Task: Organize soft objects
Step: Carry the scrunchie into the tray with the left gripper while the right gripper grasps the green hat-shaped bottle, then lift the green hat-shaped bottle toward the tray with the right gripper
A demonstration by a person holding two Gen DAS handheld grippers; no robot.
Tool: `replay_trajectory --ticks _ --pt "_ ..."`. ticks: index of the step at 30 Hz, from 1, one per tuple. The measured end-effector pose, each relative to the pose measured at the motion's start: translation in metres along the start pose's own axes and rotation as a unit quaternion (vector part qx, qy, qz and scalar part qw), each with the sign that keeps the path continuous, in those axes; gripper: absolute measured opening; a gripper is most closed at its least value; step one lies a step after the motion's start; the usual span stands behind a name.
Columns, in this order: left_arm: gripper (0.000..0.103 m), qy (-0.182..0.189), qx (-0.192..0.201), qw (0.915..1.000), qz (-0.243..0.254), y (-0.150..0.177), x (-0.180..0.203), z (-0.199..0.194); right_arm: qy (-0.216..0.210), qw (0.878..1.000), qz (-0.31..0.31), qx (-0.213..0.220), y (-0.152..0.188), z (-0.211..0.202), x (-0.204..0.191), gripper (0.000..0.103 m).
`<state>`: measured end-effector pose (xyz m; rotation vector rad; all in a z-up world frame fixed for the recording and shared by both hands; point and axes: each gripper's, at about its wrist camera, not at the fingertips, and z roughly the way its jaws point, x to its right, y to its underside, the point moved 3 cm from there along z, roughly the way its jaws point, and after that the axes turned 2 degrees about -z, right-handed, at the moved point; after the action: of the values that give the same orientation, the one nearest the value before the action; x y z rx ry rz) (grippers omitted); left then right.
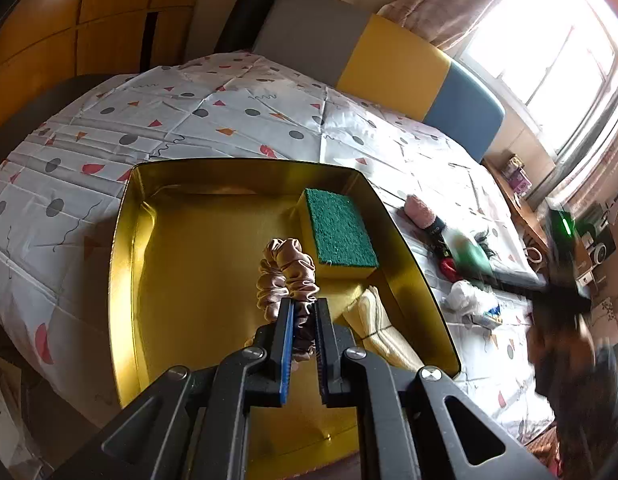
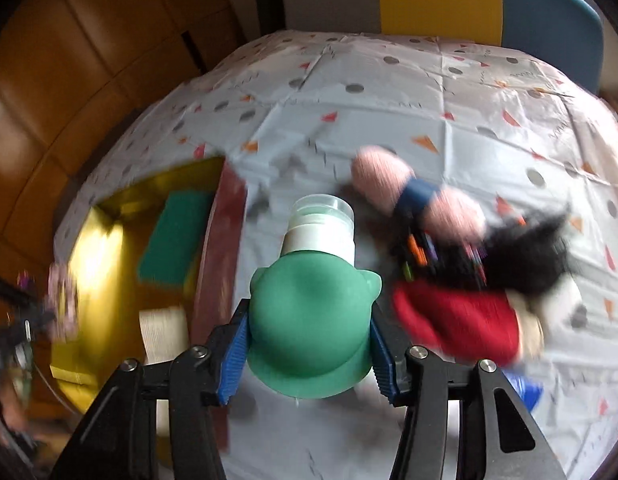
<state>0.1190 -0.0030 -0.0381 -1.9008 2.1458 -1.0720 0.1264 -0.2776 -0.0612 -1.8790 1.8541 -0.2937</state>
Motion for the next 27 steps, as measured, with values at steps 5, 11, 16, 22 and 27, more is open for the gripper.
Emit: replay_trajectory --ticks 5,11,16,22,27 --pt "0.008 0.001 -0.01 0.9993 -0.036 -0.018 -0.001 0.02 0.016 1.0 -0.016 -0.011 0.047 -0.002 0.005 0.054" --pt "0.01 -0.039 -0.007 0.9981 -0.046 -0.049 -0.003 0.048 0.011 0.999 -0.039 -0.016 0.079 0.004 0.001 0.054" --pt "0.037 -0.053 0.003 0.998 -0.035 -0.069 -0.002 0.059 0.023 0.999 -0.032 -0.025 0.088 0.014 0.011 0.054" --pt "0.04 -0.066 0.008 0.996 -0.06 -0.056 -0.012 0.043 0.024 0.999 -0.026 -0.023 0.088 0.015 0.018 0.055" --pt "0.04 -0.11 0.019 0.9936 -0.018 -0.019 -0.004 0.023 0.031 0.999 -0.032 -0.021 0.086 0.017 0.013 0.055"
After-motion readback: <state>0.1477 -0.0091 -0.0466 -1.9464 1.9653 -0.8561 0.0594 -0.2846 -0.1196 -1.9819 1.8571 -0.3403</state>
